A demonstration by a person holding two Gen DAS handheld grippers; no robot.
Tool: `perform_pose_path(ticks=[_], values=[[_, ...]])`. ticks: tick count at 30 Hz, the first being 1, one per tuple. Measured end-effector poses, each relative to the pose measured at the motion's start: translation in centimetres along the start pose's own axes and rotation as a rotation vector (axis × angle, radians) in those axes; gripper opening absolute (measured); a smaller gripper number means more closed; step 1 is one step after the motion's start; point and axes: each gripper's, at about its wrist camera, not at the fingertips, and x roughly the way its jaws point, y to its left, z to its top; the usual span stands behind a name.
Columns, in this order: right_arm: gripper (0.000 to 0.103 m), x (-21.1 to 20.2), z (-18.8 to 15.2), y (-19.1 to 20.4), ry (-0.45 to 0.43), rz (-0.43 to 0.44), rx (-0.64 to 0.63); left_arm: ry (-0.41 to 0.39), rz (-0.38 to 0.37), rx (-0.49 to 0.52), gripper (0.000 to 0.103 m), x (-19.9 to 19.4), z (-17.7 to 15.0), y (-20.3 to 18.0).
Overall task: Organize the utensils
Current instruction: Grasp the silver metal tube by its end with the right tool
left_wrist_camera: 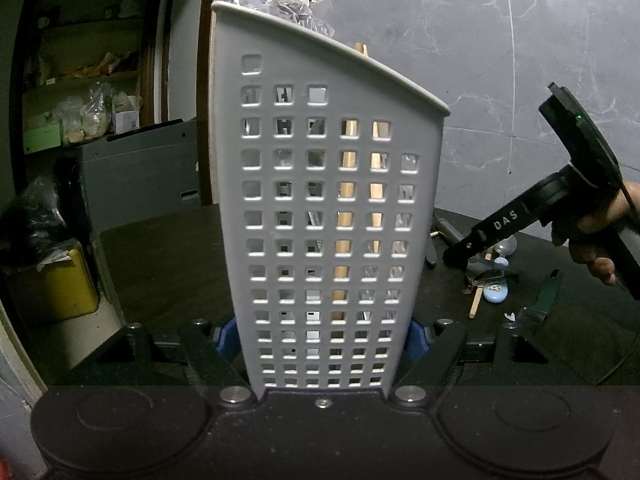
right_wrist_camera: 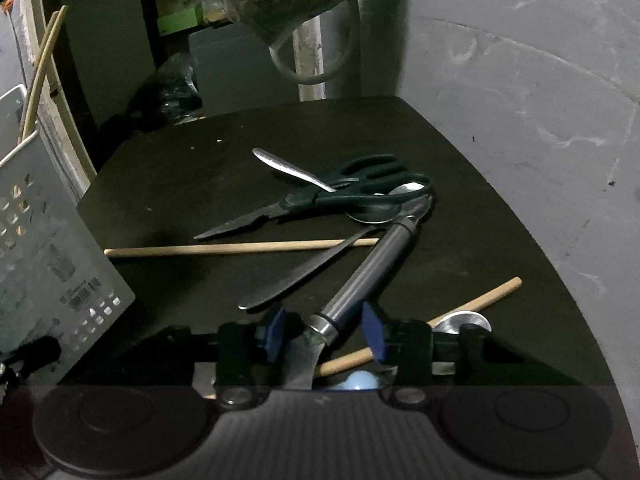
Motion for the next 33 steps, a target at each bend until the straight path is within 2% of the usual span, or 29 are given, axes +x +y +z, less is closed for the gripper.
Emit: perform_pose_path(ticks=[4,13,15,18,22,26,33], values=[[0.059,0.4,0.6,0.1,0.020,-0.009,0.028,0.000,0.000,0.000,0.077,0.0,0.0,0.0],[0.062,2.0,2.2,-0.7,0.041,-0.125,0.083,0.002,0.003,0.006,0.077,0.0,0.0,-0.1],[0.057,2.4,2.5,-0.9,0.040,-0.151,0.082,0.003,0.004,0.008,0.077,0.0,-0.1,-0.2],[0.042,2.7,3.0,-1.3,0.038,-0.167,0.101,0.005,0.007,0.013,0.077,0.1,-0.1,-0.3],[0.041,3.0,3.7,-2.0,0.047,-0.158,0.144,0.007,0.008,0.015,0.077,0.0,-0.1,-0.5],[0.038,3.7,4.5,-1.9,0.073,-0.185,0.128,0.006,0.006,0.012,0.077,0.0,0.0,-0.5],[0.022,3.8,5.1,-2.5,0.099,-0.199,0.195,0.004,0.004,0.008,0.077,-0.1,-0.1,-0.3]])
